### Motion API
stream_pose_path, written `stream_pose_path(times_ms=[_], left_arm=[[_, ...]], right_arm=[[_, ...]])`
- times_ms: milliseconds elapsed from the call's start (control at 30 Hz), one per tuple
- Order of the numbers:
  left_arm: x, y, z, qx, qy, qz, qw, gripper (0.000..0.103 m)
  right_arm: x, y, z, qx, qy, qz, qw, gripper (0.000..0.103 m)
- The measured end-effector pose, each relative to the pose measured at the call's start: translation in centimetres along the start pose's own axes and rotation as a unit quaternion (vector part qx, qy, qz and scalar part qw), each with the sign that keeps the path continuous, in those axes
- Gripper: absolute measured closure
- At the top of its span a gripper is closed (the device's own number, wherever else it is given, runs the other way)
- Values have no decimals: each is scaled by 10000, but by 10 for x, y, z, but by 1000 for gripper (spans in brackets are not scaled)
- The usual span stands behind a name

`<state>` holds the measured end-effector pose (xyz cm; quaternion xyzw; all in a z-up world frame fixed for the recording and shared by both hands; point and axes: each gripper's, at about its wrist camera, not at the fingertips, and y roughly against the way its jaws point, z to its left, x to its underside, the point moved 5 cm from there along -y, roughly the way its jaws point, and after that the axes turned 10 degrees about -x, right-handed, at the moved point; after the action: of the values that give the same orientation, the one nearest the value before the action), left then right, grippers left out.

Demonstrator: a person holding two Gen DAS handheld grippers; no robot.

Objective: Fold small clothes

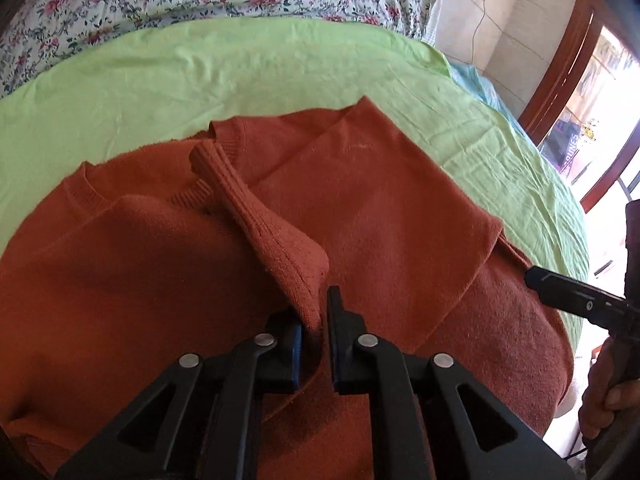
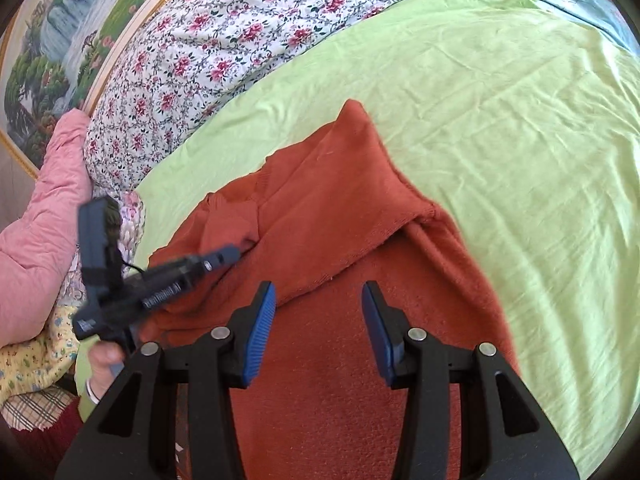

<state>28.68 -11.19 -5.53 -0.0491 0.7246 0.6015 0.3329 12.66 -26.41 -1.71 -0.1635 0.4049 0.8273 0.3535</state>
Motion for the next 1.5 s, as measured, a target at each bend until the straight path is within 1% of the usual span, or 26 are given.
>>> stream_pose_path(times_ms=[33, 67, 100, 133, 200, 300, 400, 433, 500, 567, 633, 700, 800, 833, 867, 900, 933, 1000, 1067, 1133, 1167, 1200, 1233, 1367, 1467, 1500], left_arm=[[6, 2, 2, 12, 17, 65, 10000, 66], [13, 8, 5, -48, 29, 64, 10000, 56], [17, 14, 6, -117, 44, 36, 9999, 43], [25, 23, 11, -211, 79, -19, 9997, 42], [37, 37, 22, -234, 188, -54, 9995, 42], [62, 64, 49, -480, 476, -181, 9975, 42], [84, 86, 88, -1200, 792, -329, 9891, 42], [91, 93, 106, -1499, 969, -353, 9833, 42], [103, 100, 136, -1875, 1313, -385, 9727, 42], [113, 96, 158, -2003, 1545, -210, 9673, 42], [125, 87, 173, -2131, 1673, 16, 9626, 42], [134, 80, 180, -2081, 1787, 64, 9616, 40], [135, 82, 184, -2053, 1935, 0, 9594, 40], [135, 83, 183, -2095, 1940, -21, 9584, 40], [135, 83, 182, -2123, 1928, -25, 9580, 40], [137, 83, 183, -2134, 1924, -26, 9578, 40], [139, 84, 183, -2123, 1931, -47, 9579, 40], [137, 84, 180, -2078, 1953, -60, 9585, 41], [137, 85, 182, -1995, 2036, -61, 9585, 43], [138, 87, 184, -1894, 2137, -76, 9584, 47], [138, 87, 183, -1873, 2158, -74, 9583, 48], [137, 85, 182, -1901, 2172, -70, 9574, 48], [136, 86, 180, -1992, 2185, -64, 9553, 48], [132, 84, 177, -2119, 2262, 8, 9508, 50], [126, 85, 168, -2082, 2123, -7, 9548, 49], [125, 85, 170, -2263, 2107, -2, 9510, 50]], right_arm=[[-2, -1, 0, 6, 15, -5, 10000, 57], [-3, -1, 0, -1, 28, -5, 10000, 57], [-3, -3, 1, -13, 39, -3, 10000, 57], [-5, -6, 4, -34, 64, 18, 10000, 57], [-6, -12, 10, -64, 150, 65, 9998, 56], [-7, -27, 27, -83, 461, 204, 9987, 47], [-5, -45, 50, -100, 911, 370, 9951, 45], [-7, -55, 61, -53, 1188, 440, 9919, 44], [-9, -69, 76, 22, 1579, 538, 9860, 43], [-14, -90, 94, 87, 1990, 667, 9777, 41], [-20, -111, 104, 128, 2193, 765, 9726, 41], [-25, -129, 110, 156, 2262, 862, 9701, 40], [-35, -156, 110, 379, 2253, 944, 9690, 41], [-37, -163, 108, 443, 2207, 976, 9694, 43], [-40, -168, 105, 466, 2161, 980, 9703, 69], [-42, -171, 103, 483, 2121, 985, 9711, 88], [-45, -172, 100, 528, 2024, 986, 9729, 96], [-55, -159, 100, 295, 1829, 702, 9802, 96], [-73, -121, 104, -10, 1694, 15, 9856, 96], [-85, -84, 97, -285, 1477, -616, 9867, 96], [-87, -67, 88, -482, 1286, -879, 9866, 96], [-88, -60, 82, -572, 1174, -986, 9865, 96], [-85, -54, 73, -574, 1072, -1035, 9872, 96], [-66, -72, 50, -441, 776, -595, 9942, 96], [-69, -73, 64, -627, 826, -683, 9923, 96], [-74, -70, 74, -711, 897, -755, 9906, 96]])
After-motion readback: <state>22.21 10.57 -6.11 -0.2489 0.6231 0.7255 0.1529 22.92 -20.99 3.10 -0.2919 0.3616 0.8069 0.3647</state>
